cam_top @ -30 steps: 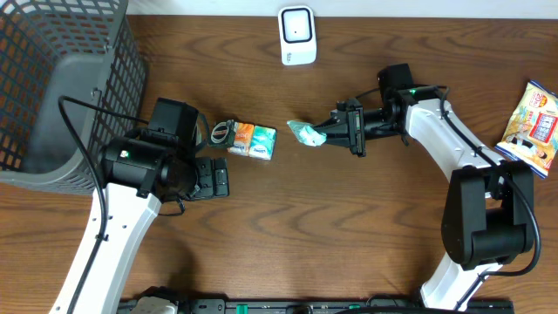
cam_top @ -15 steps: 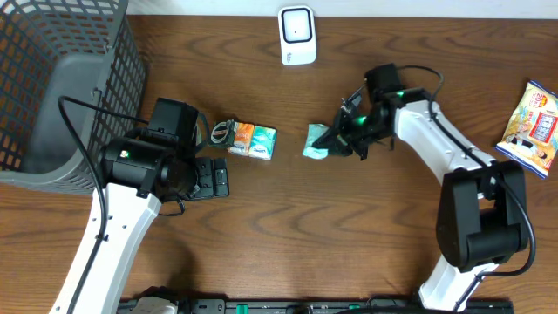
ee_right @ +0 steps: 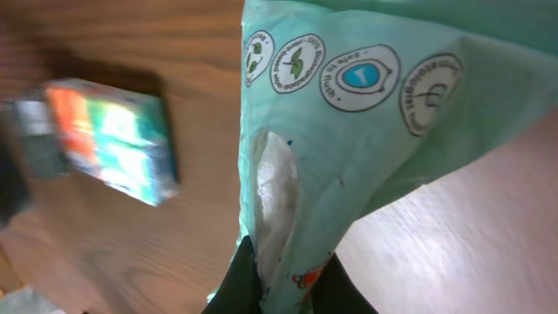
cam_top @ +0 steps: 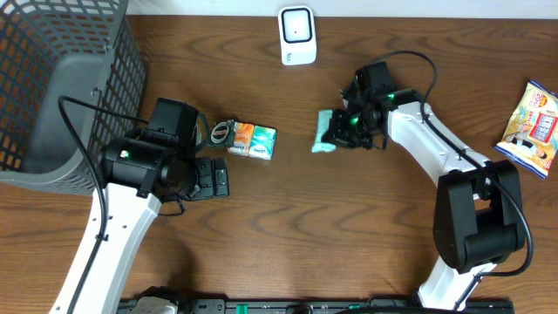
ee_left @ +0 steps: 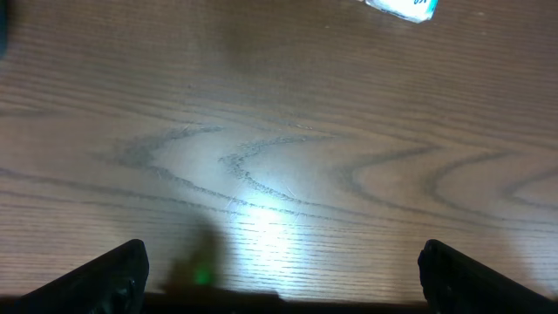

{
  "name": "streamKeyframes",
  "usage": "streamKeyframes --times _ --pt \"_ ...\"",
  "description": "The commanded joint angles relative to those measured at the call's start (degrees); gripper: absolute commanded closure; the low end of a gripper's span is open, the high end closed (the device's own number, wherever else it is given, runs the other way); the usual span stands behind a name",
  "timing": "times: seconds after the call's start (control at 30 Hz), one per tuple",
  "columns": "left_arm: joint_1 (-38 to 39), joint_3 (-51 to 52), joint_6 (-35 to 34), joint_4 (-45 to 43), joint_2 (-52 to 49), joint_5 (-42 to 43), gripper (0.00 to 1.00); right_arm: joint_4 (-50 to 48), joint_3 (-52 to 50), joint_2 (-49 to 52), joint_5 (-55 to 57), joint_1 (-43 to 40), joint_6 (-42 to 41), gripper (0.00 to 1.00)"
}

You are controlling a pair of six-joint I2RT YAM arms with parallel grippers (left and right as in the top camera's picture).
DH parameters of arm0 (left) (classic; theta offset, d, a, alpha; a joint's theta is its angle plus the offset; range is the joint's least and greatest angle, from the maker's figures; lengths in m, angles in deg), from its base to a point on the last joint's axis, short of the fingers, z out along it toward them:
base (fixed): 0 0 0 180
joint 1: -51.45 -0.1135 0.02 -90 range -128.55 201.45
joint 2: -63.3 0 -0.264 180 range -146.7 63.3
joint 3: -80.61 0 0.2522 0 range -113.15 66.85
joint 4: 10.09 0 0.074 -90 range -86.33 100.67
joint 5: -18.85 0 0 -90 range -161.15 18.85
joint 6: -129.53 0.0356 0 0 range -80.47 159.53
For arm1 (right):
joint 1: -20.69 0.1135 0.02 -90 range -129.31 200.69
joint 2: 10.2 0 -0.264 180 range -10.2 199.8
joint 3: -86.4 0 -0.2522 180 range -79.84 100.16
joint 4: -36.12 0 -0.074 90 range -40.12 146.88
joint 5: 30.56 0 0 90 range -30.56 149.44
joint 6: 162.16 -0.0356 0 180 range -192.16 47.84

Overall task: Scan the item barcode
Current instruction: 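Carry the green pouch up to the white scanner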

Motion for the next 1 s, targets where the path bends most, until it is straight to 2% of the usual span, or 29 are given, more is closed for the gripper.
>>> streamKeyframes --times 0.0,0.2,0.37,0.5,0.53,0.67,0.77,0.97 --pt "-0.2 0.2 -0.5 0.2 -0.2 0.5 0.02 -4.3 1.0 -0.4 -5.7 0.4 7.5 0.99" --pt "-0.2 0.2 -0.5 0.1 -0.2 0.5 0.02 -14.4 5.2 -0.3 -7.8 0.5 7.7 0.99" --pt "-0.2 0.2 -0.5 0.1 -0.2 0.5 0.02 -13.7 17.9 2.0 -6.9 0.3 7.7 0.99" --pt "-0.2 0.2 -0.5 0.2 -0.2 0.5 0.02 -10.9 30.3 9.1 -6.9 0.7 7.7 0.99" --pt "-0.2 0.2 -0.5 0.2 -0.2 0.5 0.02 -9.6 37.3 14.5 -7.5 0.7 7.4 0.99" --pt "-0.2 0.2 -0.5 0.1 -0.2 0.5 0.02 -10.7 48.4 23.5 -7.2 0.2 7.5 0.99" --pt "-0.2 0.2 -0.5 0.2 -0.2 0.5 0.02 -12.7 52.6 27.7 -6.1 0.1 7.2 0.99" --pt "-0.2 0.2 -0.5 0.2 -0.2 0.5 0.02 -16.1 53.1 31.7 -3.1 -0.2 4.2 0.99"
